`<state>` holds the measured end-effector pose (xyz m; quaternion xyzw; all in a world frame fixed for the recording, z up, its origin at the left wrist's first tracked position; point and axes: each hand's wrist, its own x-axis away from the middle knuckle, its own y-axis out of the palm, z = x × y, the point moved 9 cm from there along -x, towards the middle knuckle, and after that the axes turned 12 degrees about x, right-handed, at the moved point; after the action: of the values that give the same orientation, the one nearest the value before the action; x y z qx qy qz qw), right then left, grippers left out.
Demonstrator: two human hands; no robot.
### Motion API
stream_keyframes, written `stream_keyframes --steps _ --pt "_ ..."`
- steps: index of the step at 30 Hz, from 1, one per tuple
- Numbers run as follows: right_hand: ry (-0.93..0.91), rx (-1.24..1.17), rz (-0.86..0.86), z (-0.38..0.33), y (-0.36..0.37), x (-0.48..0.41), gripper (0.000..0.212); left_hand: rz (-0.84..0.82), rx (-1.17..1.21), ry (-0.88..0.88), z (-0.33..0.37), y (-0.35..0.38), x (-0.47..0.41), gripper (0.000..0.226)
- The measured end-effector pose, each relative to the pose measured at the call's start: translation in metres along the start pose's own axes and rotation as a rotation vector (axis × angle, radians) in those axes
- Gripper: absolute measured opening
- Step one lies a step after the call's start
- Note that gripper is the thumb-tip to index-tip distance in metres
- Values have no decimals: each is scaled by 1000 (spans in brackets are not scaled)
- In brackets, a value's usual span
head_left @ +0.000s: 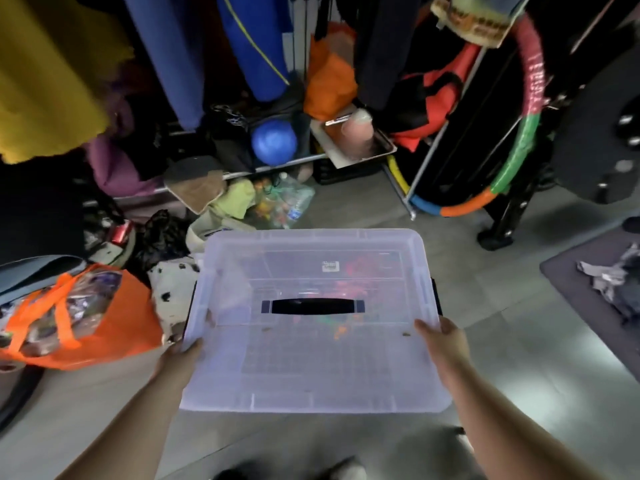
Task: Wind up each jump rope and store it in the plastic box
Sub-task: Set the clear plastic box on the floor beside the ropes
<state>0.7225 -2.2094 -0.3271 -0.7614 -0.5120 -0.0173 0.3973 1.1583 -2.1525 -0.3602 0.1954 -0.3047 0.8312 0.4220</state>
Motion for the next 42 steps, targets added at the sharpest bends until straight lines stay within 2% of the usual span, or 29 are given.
stream_keyframes --steps 9,17,20,23,26,29,31,34,37,40,42 --pt "102 22 15 -11 -41 -151 30 -53 -122 -50 74 159 -38 45" --pt "96 108 8 -36 -79 -265 28 -113 -72 -141 104 264 -60 38" --pt "33 173 -68 -55 -69 -308 27 -29 -15 -190 98 276 -60 34" --pt "-25 170 -211 -70 -46 -352 21 72 49 -210 85 288 -48 21" --pt "-48 151 -297 -68 -38 -395 3 176 66 -187 68 313 -30 13" --pt "-57 114 -300 -38 -58 -445 6 225 43 -159 58 363 -22 29" --pt "-27 142 -277 -1 -81 -479 17 212 28 -147 51 409 -22 32" --pt "13 136 -217 52 -111 -534 17 125 7 -112 39 490 -33 32" --pt "38 198 -117 114 -132 -589 18 52 6 -90 8 569 -51 45" --pt "73 276 -35 176 -155 -626 6 17 -31 -78 -42 638 -64 37" --pt "72 326 7 209 -171 -647 24 -20 -74 -91 -77 681 -66 29"
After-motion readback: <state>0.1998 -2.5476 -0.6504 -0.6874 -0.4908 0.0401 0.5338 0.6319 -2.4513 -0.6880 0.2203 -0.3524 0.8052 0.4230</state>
